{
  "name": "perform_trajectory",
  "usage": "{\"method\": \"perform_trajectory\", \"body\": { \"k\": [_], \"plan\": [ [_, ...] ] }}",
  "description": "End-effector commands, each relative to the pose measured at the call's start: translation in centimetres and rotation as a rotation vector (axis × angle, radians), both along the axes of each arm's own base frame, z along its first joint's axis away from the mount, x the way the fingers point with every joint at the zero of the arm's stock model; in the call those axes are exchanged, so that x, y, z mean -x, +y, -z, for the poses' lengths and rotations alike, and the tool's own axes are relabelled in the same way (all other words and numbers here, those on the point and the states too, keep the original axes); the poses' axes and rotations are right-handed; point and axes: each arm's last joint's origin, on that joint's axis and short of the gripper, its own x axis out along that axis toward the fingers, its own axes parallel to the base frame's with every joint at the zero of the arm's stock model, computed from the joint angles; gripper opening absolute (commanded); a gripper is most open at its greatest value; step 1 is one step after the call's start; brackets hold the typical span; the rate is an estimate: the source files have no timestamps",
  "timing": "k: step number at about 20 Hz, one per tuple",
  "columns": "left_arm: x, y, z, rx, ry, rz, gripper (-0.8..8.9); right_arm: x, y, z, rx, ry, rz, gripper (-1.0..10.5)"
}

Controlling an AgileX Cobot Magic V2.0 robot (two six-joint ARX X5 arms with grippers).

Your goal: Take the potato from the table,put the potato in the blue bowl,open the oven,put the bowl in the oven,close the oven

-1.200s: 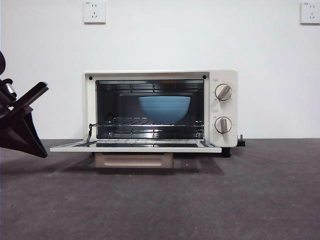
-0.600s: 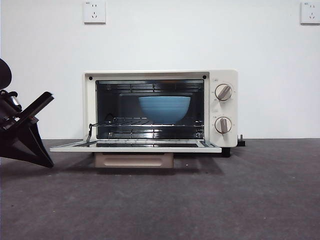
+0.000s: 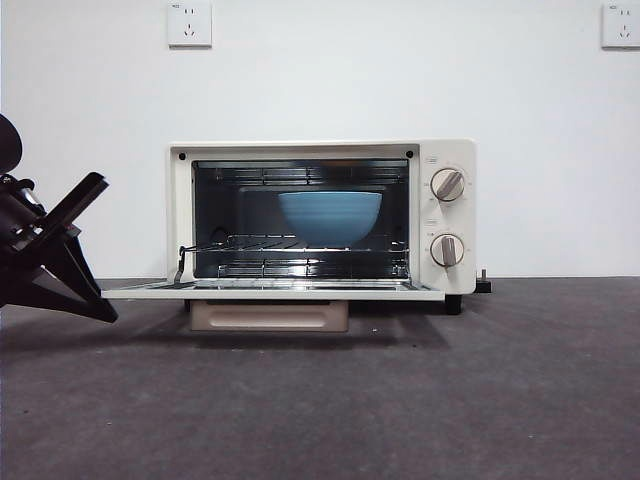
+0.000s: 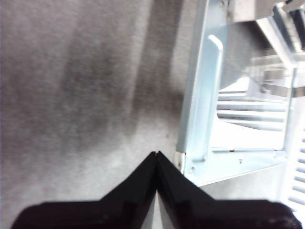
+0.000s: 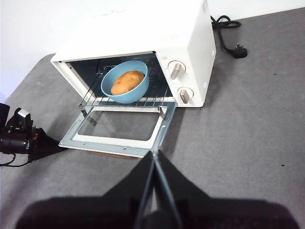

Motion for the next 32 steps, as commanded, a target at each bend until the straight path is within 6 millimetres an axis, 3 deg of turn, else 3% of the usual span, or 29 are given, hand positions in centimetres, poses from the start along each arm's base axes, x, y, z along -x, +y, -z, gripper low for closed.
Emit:
{"method": "perform_trajectory", "body": {
  "k": [1, 8, 16, 25, 32],
  "plan": [
    [-0.3, -0.6, -0.1, 0.087, -0.015, 0.032, -0.07, 0.0, 0.0, 0.1, -0.009, 0.001, 0.001, -0.1],
    [-1.2, -0.7, -1.3, 0.135, -0.047, 0.032, -0.07, 0.0, 0.0, 0.1, -0.010, 0.008, 0.001, -0.1],
    [-3.5, -0.7, -4.9, 0.135, -0.142, 0.035, -0.07, 0.0, 0.0, 0.1, -0.010, 0.008, 0.001, -0.1],
    [-6.3, -0.8, -10.6, 0.130, -0.304, 0.005, -0.07, 0.0, 0.0, 0.1, -0.009, 0.008, 0.001, -0.1],
    [-6.8, -0.8, -12.1, 0.149, -0.327, -0.006, -0.07, 0.1, 0.0, 0.3, -0.006, 0.023, -0.001, -0.1]
  ]
}}
